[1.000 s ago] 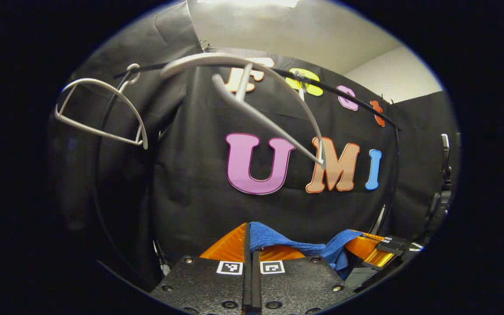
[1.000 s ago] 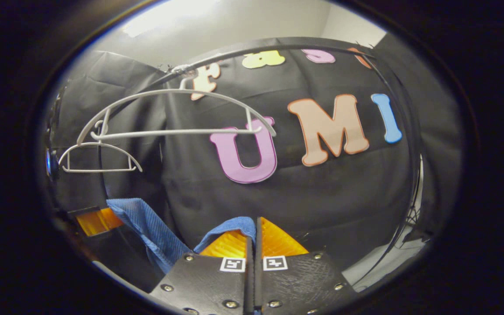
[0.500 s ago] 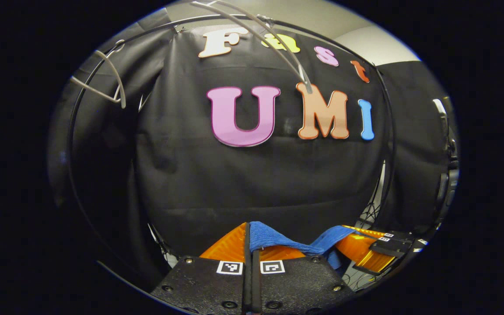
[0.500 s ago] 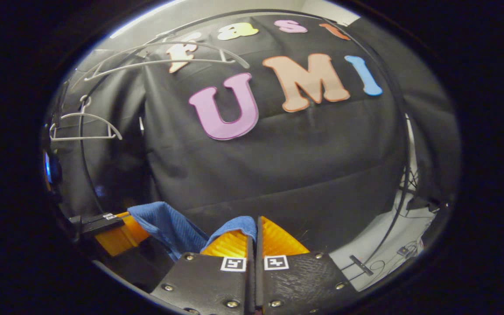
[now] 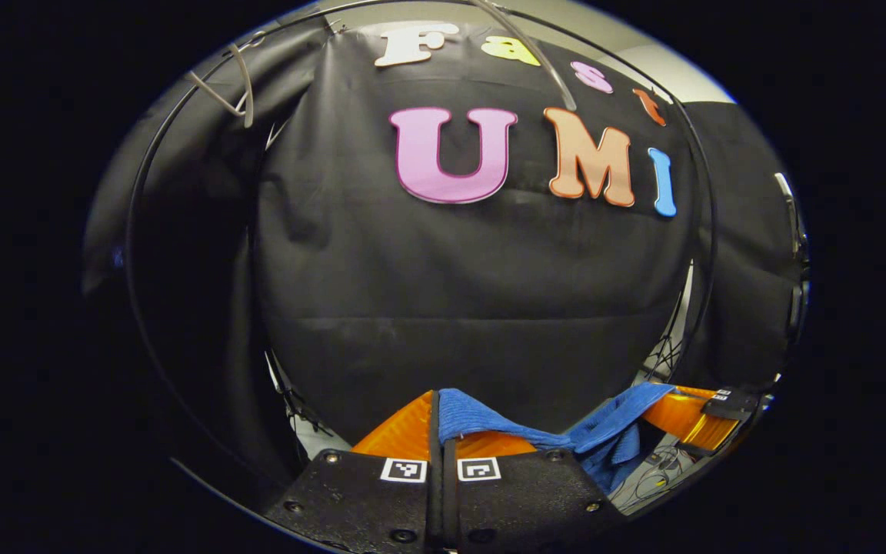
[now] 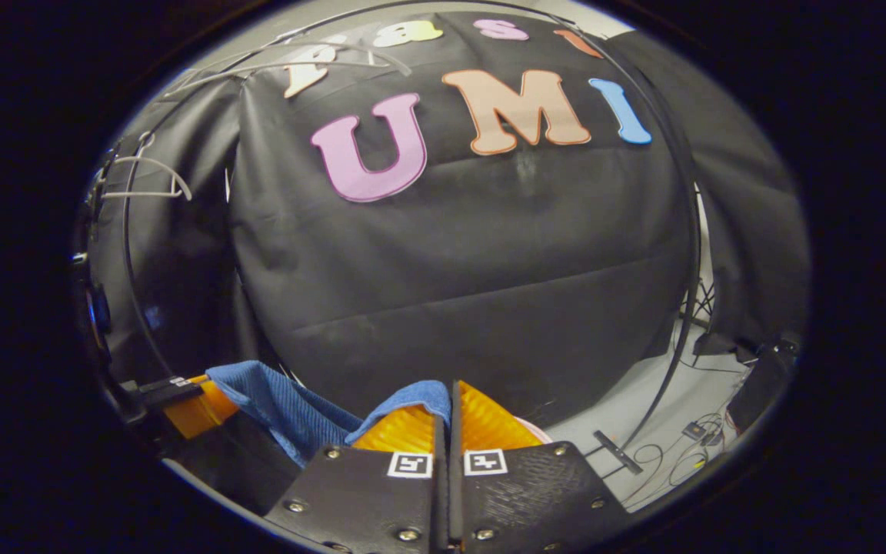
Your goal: Grasp the clothes on the hanger with both hands and then place them into the laundry hamper below.
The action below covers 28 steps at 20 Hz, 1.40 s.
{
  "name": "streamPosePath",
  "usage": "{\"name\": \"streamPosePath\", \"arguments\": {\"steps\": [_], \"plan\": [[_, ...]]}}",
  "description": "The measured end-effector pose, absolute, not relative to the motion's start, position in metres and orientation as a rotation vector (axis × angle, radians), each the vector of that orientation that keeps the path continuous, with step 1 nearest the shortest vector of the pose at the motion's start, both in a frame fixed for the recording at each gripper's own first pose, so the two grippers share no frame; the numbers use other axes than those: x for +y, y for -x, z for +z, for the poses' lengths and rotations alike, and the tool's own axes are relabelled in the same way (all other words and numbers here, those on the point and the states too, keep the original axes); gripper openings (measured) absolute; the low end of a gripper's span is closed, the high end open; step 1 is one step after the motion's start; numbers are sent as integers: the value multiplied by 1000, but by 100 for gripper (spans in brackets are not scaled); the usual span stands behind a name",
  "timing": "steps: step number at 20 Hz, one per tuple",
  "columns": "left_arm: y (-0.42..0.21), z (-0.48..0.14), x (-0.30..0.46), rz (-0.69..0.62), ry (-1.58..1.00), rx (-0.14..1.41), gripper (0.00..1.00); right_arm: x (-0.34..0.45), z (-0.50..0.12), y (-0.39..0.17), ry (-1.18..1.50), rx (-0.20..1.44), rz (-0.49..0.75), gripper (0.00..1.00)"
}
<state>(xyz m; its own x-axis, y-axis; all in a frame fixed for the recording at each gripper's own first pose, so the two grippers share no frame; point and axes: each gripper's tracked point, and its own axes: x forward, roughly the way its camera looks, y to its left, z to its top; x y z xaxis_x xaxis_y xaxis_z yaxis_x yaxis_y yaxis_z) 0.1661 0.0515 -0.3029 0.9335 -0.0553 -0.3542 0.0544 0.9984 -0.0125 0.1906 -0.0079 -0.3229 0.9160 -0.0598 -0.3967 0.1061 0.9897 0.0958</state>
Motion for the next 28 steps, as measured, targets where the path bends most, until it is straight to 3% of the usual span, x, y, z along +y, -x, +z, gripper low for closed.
{"name": "streamPosePath", "arguments": {"steps": [18, 28], "plan": [[-150, -430, 63, -85, -63, 610, 1, -17, -423, -179, 20, 591, -120, 0], [-124, -504, 60, -106, -65, 837, 3, -30, -466, -163, 70, 713, -169, 1]]}}
